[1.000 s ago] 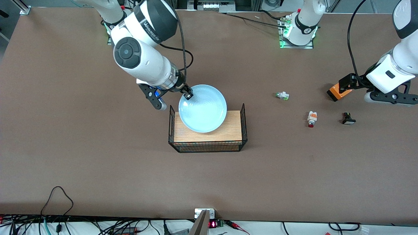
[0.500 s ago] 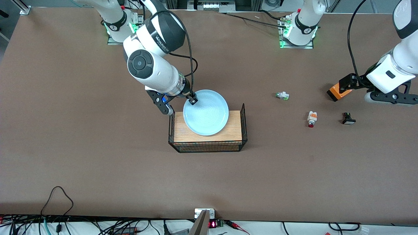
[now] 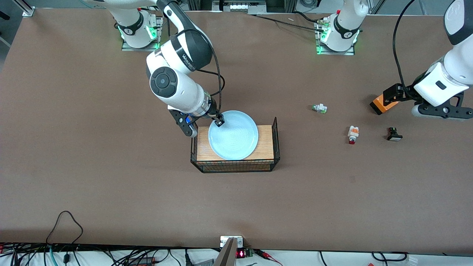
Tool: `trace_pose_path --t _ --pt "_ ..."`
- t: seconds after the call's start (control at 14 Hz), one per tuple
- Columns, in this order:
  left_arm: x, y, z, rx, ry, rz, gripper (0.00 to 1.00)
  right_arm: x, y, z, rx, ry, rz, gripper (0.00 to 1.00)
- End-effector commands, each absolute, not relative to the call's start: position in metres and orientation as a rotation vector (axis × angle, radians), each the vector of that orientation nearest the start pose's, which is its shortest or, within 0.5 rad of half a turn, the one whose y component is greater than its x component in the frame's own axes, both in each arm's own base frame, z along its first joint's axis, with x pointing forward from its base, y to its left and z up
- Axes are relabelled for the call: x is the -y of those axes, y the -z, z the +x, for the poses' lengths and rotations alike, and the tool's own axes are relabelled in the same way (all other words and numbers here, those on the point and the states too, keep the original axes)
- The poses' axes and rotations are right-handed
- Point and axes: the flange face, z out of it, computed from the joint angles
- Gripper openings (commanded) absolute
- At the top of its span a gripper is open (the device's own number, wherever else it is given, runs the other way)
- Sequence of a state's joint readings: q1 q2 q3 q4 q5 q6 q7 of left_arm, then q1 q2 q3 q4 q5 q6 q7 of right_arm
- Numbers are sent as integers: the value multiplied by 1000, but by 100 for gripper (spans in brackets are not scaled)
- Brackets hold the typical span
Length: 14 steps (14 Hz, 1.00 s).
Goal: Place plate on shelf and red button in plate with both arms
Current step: 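Lower the plate onto the wooden tray with the right gripper, then release and withdraw the right gripper while the left gripper reaches the button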
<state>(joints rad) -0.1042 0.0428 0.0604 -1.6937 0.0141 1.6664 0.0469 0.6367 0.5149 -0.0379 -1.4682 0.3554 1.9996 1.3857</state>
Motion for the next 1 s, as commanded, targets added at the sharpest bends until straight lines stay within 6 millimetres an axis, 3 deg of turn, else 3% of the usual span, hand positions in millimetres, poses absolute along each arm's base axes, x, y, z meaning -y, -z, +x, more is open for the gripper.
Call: trace_pose_path --t 0.0,0.21,0.43,0.57,0.71,0.93 --pt "21 -550 566 -128 -131 -3117 100 -411 -388 569 -1244 -343 -2657 99" --pt "13 -521 566 -104 -320 -3105 100 -409 -402 570 -1186 -319 -2664 100" --pt "7 -477 561 -111 -614 -3061 100 -393 -453 570 -1120 -267 -2644 100" --pt "3 -432 570 -89 -721 -3036 100 -377 -490 566 -1047 -248 -2649 100" --pt "3 -397 580 -116 -675 -3044 100 -336 -518 573 -919 -216 -2707 100" --pt "5 -335 571 -268 -486 -3083 100 -260 -530 595 -608 -153 -2845 100"
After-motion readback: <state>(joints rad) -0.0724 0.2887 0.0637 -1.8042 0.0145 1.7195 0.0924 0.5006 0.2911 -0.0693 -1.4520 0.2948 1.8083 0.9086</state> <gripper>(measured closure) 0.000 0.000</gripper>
